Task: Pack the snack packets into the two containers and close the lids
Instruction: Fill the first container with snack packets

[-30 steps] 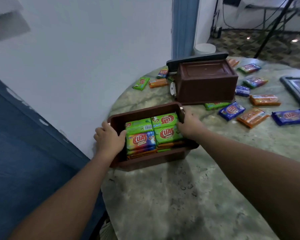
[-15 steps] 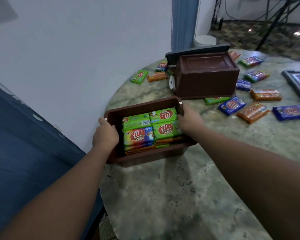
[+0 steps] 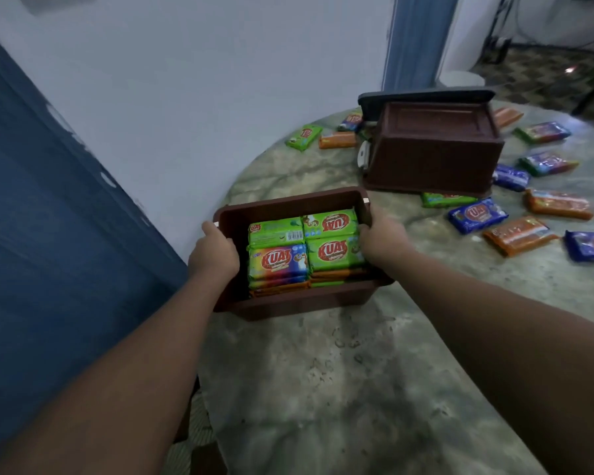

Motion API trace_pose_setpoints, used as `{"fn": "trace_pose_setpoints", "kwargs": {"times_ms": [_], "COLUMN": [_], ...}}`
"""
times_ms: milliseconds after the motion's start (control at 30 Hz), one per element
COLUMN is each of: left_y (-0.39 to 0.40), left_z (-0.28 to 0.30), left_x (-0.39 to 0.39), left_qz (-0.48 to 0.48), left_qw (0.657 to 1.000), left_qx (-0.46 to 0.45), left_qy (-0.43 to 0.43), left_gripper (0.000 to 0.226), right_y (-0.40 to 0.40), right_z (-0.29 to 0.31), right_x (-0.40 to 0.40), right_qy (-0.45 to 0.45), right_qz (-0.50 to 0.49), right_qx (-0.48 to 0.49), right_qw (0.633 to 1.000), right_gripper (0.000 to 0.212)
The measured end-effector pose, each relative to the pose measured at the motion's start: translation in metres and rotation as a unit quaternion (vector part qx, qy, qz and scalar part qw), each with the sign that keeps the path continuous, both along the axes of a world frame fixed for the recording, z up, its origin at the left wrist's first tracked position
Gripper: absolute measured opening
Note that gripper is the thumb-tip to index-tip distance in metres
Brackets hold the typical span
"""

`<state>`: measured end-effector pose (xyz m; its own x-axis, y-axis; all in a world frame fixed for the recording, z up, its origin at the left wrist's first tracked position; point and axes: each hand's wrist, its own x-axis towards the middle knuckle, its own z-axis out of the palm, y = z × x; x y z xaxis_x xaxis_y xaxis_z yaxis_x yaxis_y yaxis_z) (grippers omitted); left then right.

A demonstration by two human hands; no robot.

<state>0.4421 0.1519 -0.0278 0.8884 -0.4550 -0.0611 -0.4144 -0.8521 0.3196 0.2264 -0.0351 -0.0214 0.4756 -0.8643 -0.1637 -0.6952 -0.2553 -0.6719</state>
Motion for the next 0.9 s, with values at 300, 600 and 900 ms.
{"fn": "trace_pose_setpoints", "kwargs": {"times_ms": [300,600,900], "left_y": [0.017,0.029,0.053], "left_z": [-0.001,0.003,-0.003], "left_x": [-0.025,-0.051,-0.106], "left_qz": [0.045,0.063,0.125], "left_qw": [0.999,0.998,0.992], "left_qx": [-0.014,-0.024,-0.029], "left_qy": [0.002,0.012,0.006], "left_gripper": [0.034,0.036,0.036], "right_y": [0.008,0.012,0.012], "right_z": [0.003,0.004,-0.002], "right_x": [-0.015,-0.028,-0.061], "right_qy": [0.001,-0.012,0.015], "right_qz": [0.037,0.054,0.118], "right_qx": [-0.009,-0.006,-0.023], "right_qw": [0.999,0.998,0.993], "right_gripper": [0.037,0.032,0.029]}}
